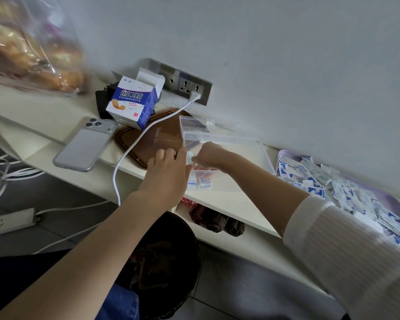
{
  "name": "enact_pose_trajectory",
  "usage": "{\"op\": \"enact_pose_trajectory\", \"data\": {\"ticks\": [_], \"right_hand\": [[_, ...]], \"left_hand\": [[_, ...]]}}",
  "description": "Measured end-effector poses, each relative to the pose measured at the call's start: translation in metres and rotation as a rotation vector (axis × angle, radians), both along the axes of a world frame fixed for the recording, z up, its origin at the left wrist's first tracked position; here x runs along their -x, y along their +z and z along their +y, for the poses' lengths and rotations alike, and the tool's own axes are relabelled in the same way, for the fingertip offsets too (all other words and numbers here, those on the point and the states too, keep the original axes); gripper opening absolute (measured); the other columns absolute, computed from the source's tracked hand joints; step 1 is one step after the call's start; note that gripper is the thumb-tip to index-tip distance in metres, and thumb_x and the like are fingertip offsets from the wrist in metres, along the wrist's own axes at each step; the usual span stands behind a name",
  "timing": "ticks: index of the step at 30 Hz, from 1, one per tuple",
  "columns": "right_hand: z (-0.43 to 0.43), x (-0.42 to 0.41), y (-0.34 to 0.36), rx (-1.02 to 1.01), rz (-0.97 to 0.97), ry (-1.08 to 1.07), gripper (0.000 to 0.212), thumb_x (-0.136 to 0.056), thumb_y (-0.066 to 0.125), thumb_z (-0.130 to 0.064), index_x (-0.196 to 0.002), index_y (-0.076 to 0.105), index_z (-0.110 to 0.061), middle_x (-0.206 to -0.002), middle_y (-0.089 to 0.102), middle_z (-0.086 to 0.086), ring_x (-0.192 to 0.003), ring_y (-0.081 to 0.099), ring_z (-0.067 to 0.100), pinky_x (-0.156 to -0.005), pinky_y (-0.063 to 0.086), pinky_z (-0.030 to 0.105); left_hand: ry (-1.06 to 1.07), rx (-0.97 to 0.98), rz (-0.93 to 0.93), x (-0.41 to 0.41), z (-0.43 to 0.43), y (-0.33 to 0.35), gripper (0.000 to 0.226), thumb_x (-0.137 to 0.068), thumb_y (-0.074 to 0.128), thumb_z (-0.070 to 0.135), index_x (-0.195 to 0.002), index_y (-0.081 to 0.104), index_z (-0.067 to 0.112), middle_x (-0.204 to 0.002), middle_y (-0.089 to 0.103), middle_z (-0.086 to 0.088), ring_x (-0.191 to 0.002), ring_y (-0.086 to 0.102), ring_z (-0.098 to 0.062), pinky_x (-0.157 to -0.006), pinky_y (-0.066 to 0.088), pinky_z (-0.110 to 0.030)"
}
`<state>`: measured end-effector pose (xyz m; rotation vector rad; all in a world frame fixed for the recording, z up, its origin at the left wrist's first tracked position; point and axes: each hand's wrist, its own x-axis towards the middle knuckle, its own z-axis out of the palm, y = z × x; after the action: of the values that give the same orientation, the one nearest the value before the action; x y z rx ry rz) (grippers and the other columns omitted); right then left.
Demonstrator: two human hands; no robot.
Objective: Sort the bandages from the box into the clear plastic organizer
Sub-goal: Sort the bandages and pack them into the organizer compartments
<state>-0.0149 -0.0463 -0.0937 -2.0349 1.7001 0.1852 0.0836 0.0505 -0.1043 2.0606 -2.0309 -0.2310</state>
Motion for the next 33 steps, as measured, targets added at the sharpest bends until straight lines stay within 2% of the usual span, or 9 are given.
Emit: {"op": "enact_pose_trajectory", "data": {"ticks": [2, 3, 5, 9, 13, 18, 23, 27, 33], "right_hand": [[0.001, 0.004, 0.003, 0.007, -0.076, -0.006, 0.028, -0.097, 0.046, -0.02, -0.077, 0.052, 0.0, -0.068, 0.05, 0.003, -0.058, 0.047, 0.013, -0.052, 0.039, 0.021], [0.001, 0.008, 0.004, 0.017, -0.134, -0.011, 0.027, -0.096, 0.045, -0.018, -0.092, 0.059, 0.004, -0.077, 0.059, 0.008, -0.067, 0.057, 0.019, -0.062, 0.049, 0.027], [0.0, 0.016, 0.005, 0.077, -0.168, -0.019, 0.03, -0.096, 0.041, -0.017, -0.103, 0.061, 0.004, -0.096, 0.064, 0.018, -0.086, 0.061, 0.03, -0.082, 0.052, 0.039], [-0.003, 0.029, 0.002, 0.023, -0.034, -0.04, 0.032, -0.098, 0.038, -0.025, -0.072, 0.048, -0.009, -0.096, 0.057, 0.013, -0.083, 0.051, 0.024, -0.073, 0.043, 0.031], [-0.007, 0.027, -0.002, -0.108, -0.027, -0.086, 0.03, -0.099, 0.036, -0.02, -0.112, 0.051, 0.003, -0.119, 0.062, 0.014, -0.076, 0.054, 0.021, -0.058, 0.04, 0.025], [-0.009, 0.014, -0.005, -0.146, -0.094, -0.115, 0.027, -0.096, 0.042, -0.011, -0.117, 0.052, 0.003, -0.125, 0.059, 0.013, -0.11, 0.059, 0.025, -0.084, 0.047, 0.03], [-0.011, 0.019, -0.006, -0.112, -0.029, -0.09, 0.02, -0.094, 0.044, -0.008, -0.109, 0.054, 0.001, -0.126, 0.059, 0.013, -0.095, 0.056, 0.019, -0.074, 0.041, 0.027], [-0.012, 0.019, -0.006, -0.116, -0.013, -0.065, 0.026, -0.095, 0.046, -0.011, -0.116, 0.054, 0.003, -0.124, 0.059, 0.014, -0.09, 0.051, 0.02, -0.074, 0.039, 0.027], [-0.009, 0.03, 0.0, -0.179, -0.11, -0.117, 0.027, -0.095, 0.045, -0.009, -0.117, 0.055, 0.003, -0.116, 0.063, 0.015, -0.071, 0.061, 0.021, -0.056, 0.048, 0.022]], "left_hand": [[-0.001, -0.014, -0.006, 0.001, 0.0, 0.001, 0.047, -0.102, 0.027, 0.033, -0.145, 0.019, 0.017, -0.138, 0.037, -0.008, -0.125, 0.031, -0.024, -0.101, 0.03, -0.035], [-0.001, -0.02, -0.01, 0.001, 0.0, 0.002, 0.047, -0.102, 0.027, 0.032, -0.145, 0.019, 0.017, -0.138, 0.037, -0.008, -0.125, 0.031, -0.024, -0.101, 0.029, -0.036], [0.004, -0.032, -0.008, 0.002, 0.0, 0.003, 0.046, -0.102, 0.026, 0.032, -0.144, 0.02, 0.018, -0.137, 0.037, -0.008, -0.124, 0.032, -0.025, -0.1, 0.03, -0.036], [0.018, -0.049, 0.0, 0.003, 0.001, 0.005, 0.043, -0.101, 0.026, 0.031, -0.142, 0.023, 0.017, -0.136, 0.038, -0.01, -0.123, 0.032, -0.026, -0.099, 0.03, -0.038], [0.029, -0.055, 0.0, 0.004, 0.0, 0.005, 0.042, -0.101, 0.026, 0.032, -0.14, 0.025, 0.016, -0.136, 0.039, -0.01, -0.124, 0.033, -0.025, -0.099, 0.031, -0.037], [0.03, -0.049, -0.008, 0.007, -0.003, 0.004, 0.045, -0.101, 0.027, 0.033, -0.141, 0.024, 0.014, -0.136, 0.038, -0.01, -0.124, 0.033, -0.025, -0.099, 0.031, -0.036], [0.034, -0.069, -0.001, 0.009, -0.004, 0.005, 0.047, -0.101, 0.027, 0.035, -0.143, 0.022, 0.013, -0.139, 0.037, -0.01, -0.126, 0.032, -0.025, -0.101, 0.03, -0.037], [0.032, -0.072, -0.01, 0.009, -0.004, 0.004, 0.048, -0.101, 0.026, 0.035, -0.143, 0.021, 0.013, -0.139, 0.037, -0.01, -0.126, 0.032, -0.025, -0.101, 0.031, -0.036], [0.029, -0.08, -0.044, 0.009, -0.006, 0.004, 0.048, -0.101, 0.027, 0.036, -0.142, 0.022, 0.013, -0.14, 0.036, -0.01, -0.126, 0.033, -0.026, -0.101, 0.031, -0.037]]}}
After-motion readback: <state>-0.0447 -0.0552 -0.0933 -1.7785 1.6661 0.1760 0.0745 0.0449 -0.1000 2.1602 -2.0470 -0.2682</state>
